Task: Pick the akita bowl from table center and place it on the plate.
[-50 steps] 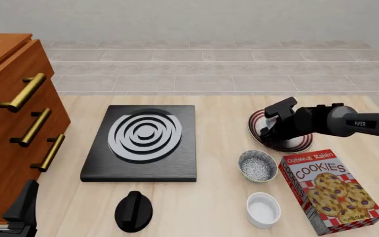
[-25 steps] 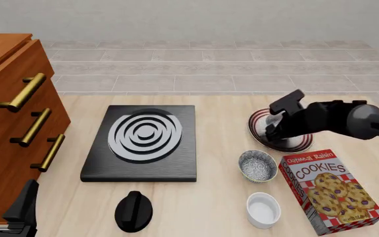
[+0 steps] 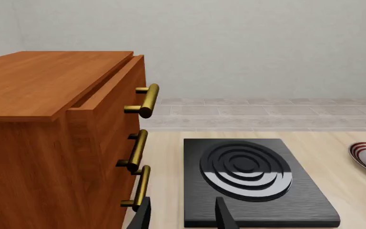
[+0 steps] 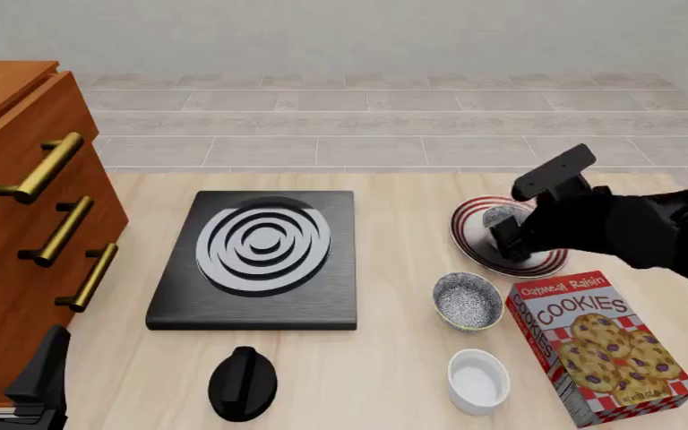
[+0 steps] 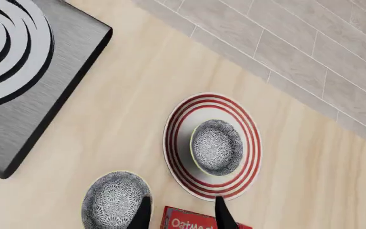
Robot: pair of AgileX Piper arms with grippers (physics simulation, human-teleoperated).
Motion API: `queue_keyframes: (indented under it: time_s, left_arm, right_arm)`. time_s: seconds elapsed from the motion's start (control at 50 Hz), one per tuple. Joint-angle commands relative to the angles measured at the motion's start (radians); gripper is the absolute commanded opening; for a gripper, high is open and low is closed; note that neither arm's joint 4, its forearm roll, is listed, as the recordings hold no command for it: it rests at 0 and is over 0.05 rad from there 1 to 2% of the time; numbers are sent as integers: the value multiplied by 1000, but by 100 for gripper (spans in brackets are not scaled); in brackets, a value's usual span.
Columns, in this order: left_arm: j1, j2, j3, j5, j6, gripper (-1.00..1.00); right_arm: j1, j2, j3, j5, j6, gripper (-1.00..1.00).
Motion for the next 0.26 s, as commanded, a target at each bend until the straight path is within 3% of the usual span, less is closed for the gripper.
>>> queue_keyframes:
  time_s: [0.02,0.26]
  left_arm:
    - [0,0,0,0,0,100]
    - [0,0,0,0,0,100]
  right_arm:
    - [43,-331,166,-25,77,100]
    - [72,-671,310,58,85,100]
